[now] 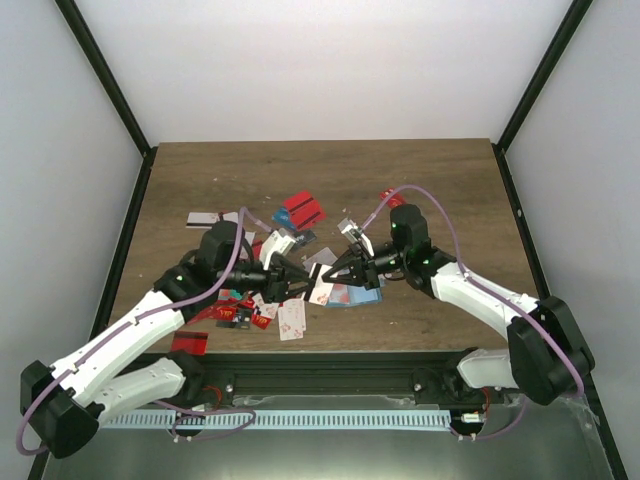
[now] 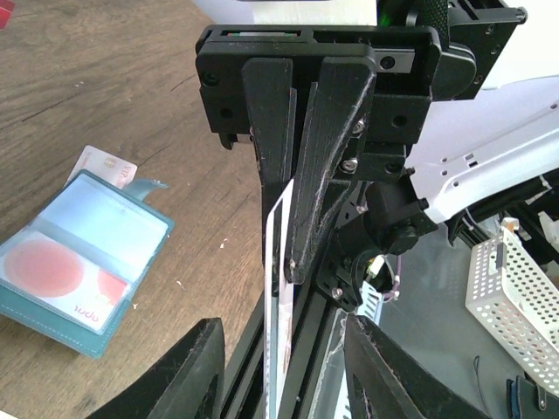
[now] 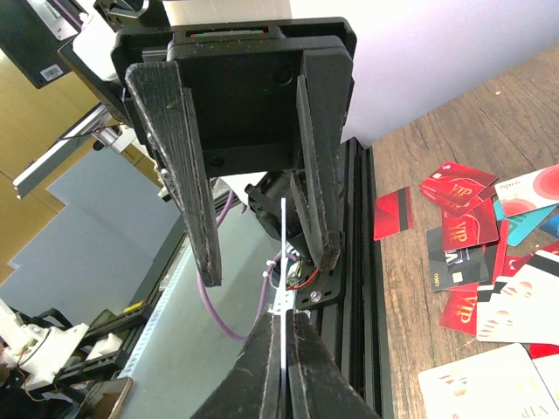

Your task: Put the credit cards into the card holder

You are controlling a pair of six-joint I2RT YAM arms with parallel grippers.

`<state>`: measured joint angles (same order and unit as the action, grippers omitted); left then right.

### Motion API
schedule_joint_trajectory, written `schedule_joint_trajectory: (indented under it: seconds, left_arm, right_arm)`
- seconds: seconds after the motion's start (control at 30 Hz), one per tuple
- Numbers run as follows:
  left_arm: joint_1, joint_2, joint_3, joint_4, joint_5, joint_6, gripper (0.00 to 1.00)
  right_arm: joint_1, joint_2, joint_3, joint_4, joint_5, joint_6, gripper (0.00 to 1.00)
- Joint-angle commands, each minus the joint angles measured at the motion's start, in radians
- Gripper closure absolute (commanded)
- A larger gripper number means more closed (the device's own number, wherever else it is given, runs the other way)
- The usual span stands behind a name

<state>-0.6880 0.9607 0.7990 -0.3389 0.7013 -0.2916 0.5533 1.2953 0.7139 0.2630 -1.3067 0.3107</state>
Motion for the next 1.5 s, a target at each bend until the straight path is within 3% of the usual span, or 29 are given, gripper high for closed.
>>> schedule_joint_trajectory:
  seconds: [0.0,0.3,0.5,0.57,0.77,0.93,1.07,1.17,1.27,1.47]
  left_arm:
    - [-0.014,0.012,-0.006,0.004,0.001,-0.003,0.62]
    - [-0.031,0.027,-0.005,0.012,-0.016,-0.031,0.73]
    - [-0.043,0.055,-0.006,0.05,-0.025,-0.059,0.96]
    - [-0.046,0.057,-0.019,0.084,-0.027,-0.084,0.96]
    - [-0.045,0.042,-0.042,0.124,-0.121,-0.121,0.96]
    - [-0.046,0.056,-0.073,0.181,-0.165,-0.142,0.96]
    - [-0.047,0.096,-0.076,0.236,-0.188,-0.199,0.96]
    - [-0.045,0.146,-0.088,0.291,-0.188,-0.257,0.96]
    - [-0.046,0.188,-0.127,0.374,-0.203,-0.342,0.96]
    - [-0.046,0.339,-0.154,0.51,-0.222,-0.505,0.96]
  right_arm:
    - [0.01,-0.009,0.054,0.014,-0.023,-0.011,0.99]
    - [0.013,-0.016,0.056,0.026,-0.026,-0.005,0.99]
    - [0.013,-0.028,0.045,0.032,-0.022,0.0,0.99]
    - [0.013,-0.034,0.04,0.018,0.008,0.001,0.99]
    - [-0.016,-0.079,0.005,-0.03,0.169,0.022,0.89]
    - [-0.093,-0.156,-0.05,-0.085,0.362,0.069,0.59]
    - [-0.15,-0.209,-0.08,-0.197,0.611,0.121,0.48]
    - [-0.161,-0.236,-0.089,-0.31,0.831,0.156,0.42]
    - [-0.16,-0.246,-0.107,-0.385,0.942,0.19,0.41]
    - [-0.161,-0.228,-0.181,-0.402,0.939,0.236,0.44]
